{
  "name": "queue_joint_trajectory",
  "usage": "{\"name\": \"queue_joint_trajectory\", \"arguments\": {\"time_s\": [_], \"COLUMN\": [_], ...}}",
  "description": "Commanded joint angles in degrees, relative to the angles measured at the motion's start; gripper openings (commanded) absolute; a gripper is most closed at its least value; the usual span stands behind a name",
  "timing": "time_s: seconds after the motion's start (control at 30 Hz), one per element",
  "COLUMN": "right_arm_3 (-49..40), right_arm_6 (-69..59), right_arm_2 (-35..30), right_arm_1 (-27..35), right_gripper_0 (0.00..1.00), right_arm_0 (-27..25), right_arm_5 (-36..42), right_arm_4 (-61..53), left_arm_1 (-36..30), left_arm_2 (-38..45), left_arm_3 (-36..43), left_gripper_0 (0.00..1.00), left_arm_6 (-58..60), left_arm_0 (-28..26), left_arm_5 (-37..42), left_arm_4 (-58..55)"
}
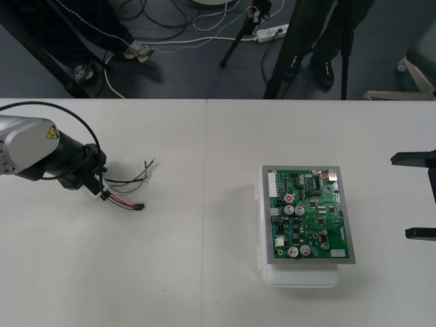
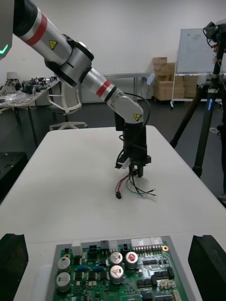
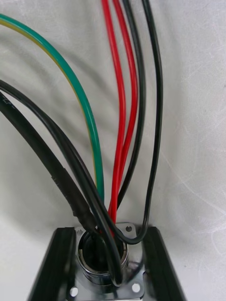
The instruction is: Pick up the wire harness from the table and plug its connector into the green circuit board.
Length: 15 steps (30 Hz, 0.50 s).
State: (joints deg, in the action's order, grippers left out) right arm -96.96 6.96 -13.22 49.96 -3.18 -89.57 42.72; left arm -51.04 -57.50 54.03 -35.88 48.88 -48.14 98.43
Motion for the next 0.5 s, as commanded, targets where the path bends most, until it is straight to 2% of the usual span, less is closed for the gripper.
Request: {"name": "queue_joint_trajectory", "arguments": {"time_s": [0.03, 0.2, 0.5], "right_arm_3": [0.4, 0.3, 0.4], "right_arm_6": [6.3, 6.5, 7.8], "right_arm_2": [2.8, 5.2, 6.1], "right_arm_1": [0.5, 1.0, 0.7], "right_gripper_0": [1.0, 1.0, 1.0], "right_arm_0": [1.9, 1.8, 0.5], "right_arm_5": [-0.4, -0.4, -0.4], "right_arm_4": [-0.3, -2.6, -2.6], "left_arm_1": [0.9, 0.8, -1.3], "left_arm_2": [-0.9, -0.9, -0.1], "left_arm_3": [-0.2, -0.2, -0.3], "left_gripper_0": [0.0, 0.0, 0.0], "left_arm_6": [-5.3, -5.3, -3.8], "left_arm_0": [2.2, 2.2, 4.3], "left_arm_5": [2.0, 1.9, -4.9], "left_arm_4": [-0.5, -0.8, -6.2]}}
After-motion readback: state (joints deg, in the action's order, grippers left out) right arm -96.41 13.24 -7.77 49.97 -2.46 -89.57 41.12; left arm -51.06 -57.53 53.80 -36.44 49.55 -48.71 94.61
